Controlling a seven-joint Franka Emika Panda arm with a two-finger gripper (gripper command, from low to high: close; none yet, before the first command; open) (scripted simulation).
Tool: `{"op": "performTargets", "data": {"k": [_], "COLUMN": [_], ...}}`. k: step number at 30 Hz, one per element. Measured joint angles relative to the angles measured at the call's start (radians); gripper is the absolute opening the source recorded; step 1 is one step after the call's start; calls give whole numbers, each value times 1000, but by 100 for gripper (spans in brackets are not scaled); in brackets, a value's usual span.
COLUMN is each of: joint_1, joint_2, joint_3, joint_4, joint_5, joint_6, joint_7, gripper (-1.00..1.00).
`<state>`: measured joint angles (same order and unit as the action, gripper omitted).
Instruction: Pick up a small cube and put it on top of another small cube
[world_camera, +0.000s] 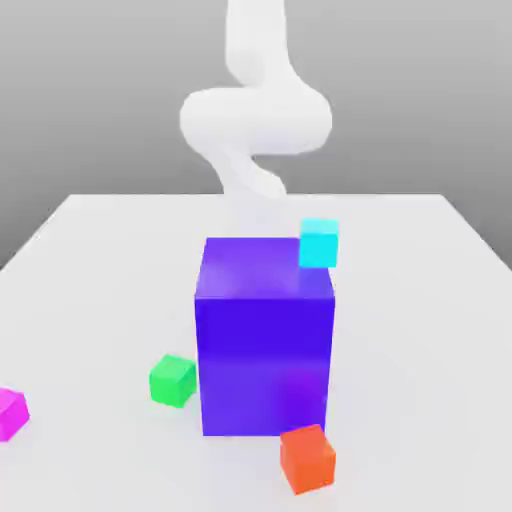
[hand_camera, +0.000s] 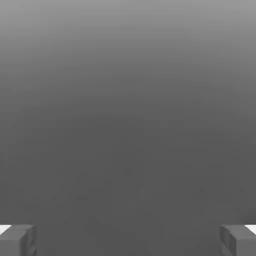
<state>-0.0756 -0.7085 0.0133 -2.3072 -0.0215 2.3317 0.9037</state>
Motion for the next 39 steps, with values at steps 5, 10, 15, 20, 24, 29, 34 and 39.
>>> {"op": "performTargets", "data": {"k": [5, 10, 15, 20, 24, 29, 34, 39], "joint_1": [-143, -259, -348, -459, -505, -571, -598, -601], "joint_2": [188, 371, 552, 731, 873, 1050, 1181, 1192], "joint_3": [14, 2, -40, -89, -113, -117, -89, -87], "joint_4": [-15, -29, -43, -58, -71, -73, -47, -45], "joint_5": [-48, -94, -118, -90, -19, 104, 132, 133], "joint_6": [64, 126, 189, 255, 310, 393, 493, 504], "joint_7": [215, 423, 615, 771, 861, 905, 892, 892], "gripper": [0, 0, 0, 0, 0, 0, -100, -100]}}
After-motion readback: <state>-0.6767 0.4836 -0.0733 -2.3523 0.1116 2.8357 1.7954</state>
